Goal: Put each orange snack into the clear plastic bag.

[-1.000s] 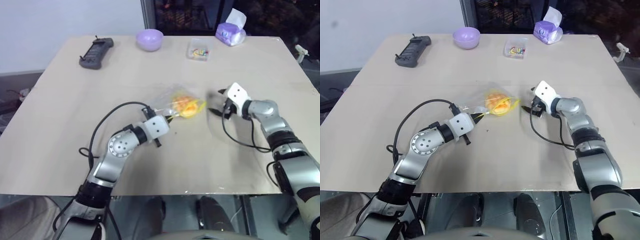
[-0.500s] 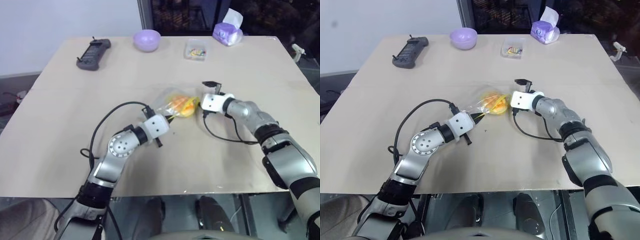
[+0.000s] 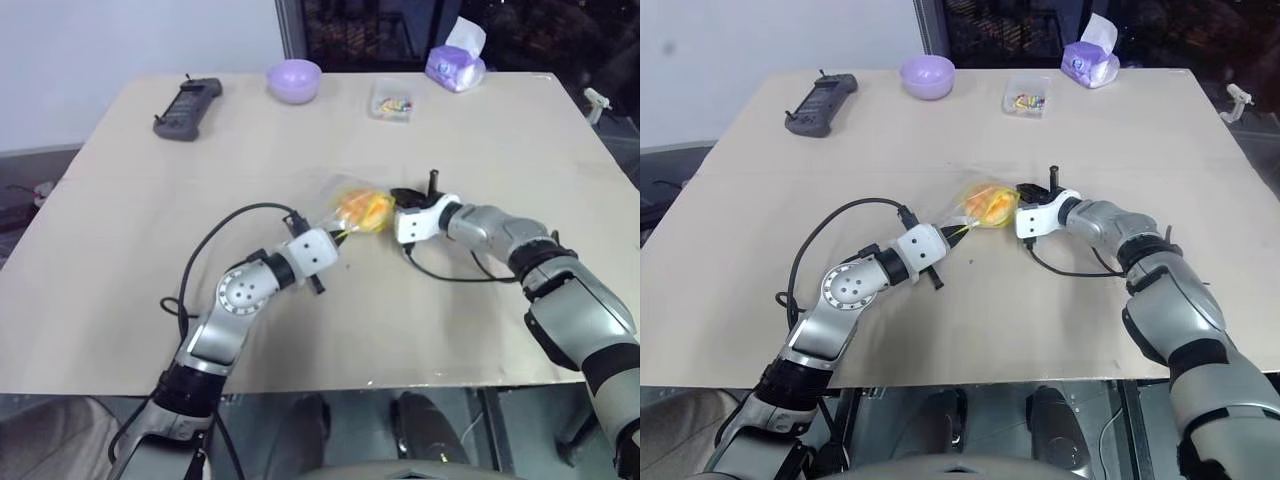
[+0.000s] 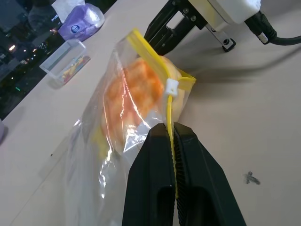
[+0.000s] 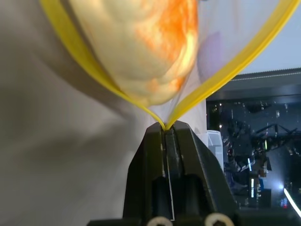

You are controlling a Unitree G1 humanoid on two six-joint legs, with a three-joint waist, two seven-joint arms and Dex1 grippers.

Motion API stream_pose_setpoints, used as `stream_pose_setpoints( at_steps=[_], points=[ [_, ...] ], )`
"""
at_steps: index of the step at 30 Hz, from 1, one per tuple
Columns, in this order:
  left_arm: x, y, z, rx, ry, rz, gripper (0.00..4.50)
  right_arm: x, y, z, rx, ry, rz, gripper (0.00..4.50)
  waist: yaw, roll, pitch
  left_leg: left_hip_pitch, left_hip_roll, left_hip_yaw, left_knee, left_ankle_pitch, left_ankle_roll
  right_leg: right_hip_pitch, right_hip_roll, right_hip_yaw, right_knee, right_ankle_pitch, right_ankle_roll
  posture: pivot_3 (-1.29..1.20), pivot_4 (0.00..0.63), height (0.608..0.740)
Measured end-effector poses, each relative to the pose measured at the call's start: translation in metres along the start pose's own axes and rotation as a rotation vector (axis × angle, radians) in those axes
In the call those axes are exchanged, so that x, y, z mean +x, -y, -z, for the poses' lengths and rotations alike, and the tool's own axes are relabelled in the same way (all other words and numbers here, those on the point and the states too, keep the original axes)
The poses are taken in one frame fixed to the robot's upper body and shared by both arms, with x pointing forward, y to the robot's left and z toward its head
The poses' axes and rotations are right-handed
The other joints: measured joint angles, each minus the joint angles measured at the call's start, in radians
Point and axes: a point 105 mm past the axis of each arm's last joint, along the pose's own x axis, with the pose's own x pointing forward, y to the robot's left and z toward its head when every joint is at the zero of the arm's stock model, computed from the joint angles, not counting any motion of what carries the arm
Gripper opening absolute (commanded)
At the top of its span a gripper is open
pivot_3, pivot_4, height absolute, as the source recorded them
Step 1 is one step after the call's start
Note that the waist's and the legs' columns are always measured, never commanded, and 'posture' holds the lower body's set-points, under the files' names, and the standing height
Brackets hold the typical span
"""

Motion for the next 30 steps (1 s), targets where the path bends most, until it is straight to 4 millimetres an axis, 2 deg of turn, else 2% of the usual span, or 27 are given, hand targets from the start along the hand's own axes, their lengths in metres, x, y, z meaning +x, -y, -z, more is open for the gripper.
stream_pose_setpoints(
  at_steps=[6,8,10,13,17,24,27,30],
  points=[
    [-0.001,-0.001,0.001,0.007,-0.005,-0.002,0.00,-0.003,0.005,0.006,0.046,-0.018,0.021,0.09,0.000,0.000,0.000,-0.001,0.000,0.000,0.000,0.000,0.000,-0.001,0.000,0.000,0.000,0.000,0.000,0.00,0.150,0.740],
    [-0.001,-0.005,0.000,0.014,-0.001,-0.015,0.00,-0.009,0.014,0.012,0.095,-0.025,0.044,0.09,0.001,0.000,0.000,-0.002,0.000,0.000,0.000,0.000,0.000,-0.001,0.000,0.000,-0.001,0.000,0.000,0.00,0.150,0.740],
    [-0.001,-0.016,-0.006,0.038,0.015,-0.043,0.00,-0.015,0.030,0.016,0.174,-0.009,0.062,0.09,0.003,0.000,0.001,-0.003,0.000,-0.001,0.000,0.000,0.000,-0.001,-0.001,-0.001,-0.001,0.000,0.000,0.00,0.150,0.740],
    [0.003,-0.046,-0.022,0.100,0.050,-0.106,0.00,-0.030,0.050,0.020,0.328,0.040,0.024,0.09,0.004,0.000,0.001,-0.003,0.000,-0.002,0.001,-0.001,0.002,0.000,-0.001,-0.002,-0.001,0.000,0.000,0.00,0.150,0.740],
    [0.008,-0.074,-0.028,0.137,0.059,-0.148,0.00,-0.055,0.054,0.015,0.501,0.095,-0.133,0.09,0.004,0.000,0.001,-0.003,0.000,-0.002,0.001,-0.002,0.003,0.000,-0.001,-0.002,-0.002,0.000,0.000,0.00,0.150,0.740],
    [0.022,-0.095,-0.032,0.144,0.071,-0.163,0.00,-0.073,0.075,0.008,0.581,0.085,-0.186,0.09,0.006,0.001,0.001,-0.003,-0.001,-0.003,0.002,-0.002,0.004,-0.001,-0.001,-0.003,-0.001,0.000,0.000,0.00,0.150,0.740],
    [0.031,-0.111,-0.041,0.174,0.097,-0.201,0.00,-0.073,0.101,0.016,0.557,0.039,-0.093,0.09,0.009,0.001,0.001,-0.004,-0.002,-0.002,0.002,-0.002,0.003,-0.001,-0.001,-0.003,-0.001,0.000,0.000,0.00,0.150,0.740],
    [0.043,-0.132,-0.063,0.231,0.156,-0.269,0.00,-0.076,0.148,0.025,0.504,-0.013,0.081,0.09,0.014,0.000,0.002,-0.005,-0.002,-0.002,0.002,0.000,0.000,-0.002,-0.001,-0.003,-0.002,0.000,0.000,0.00,0.150,0.740]
  ],
)
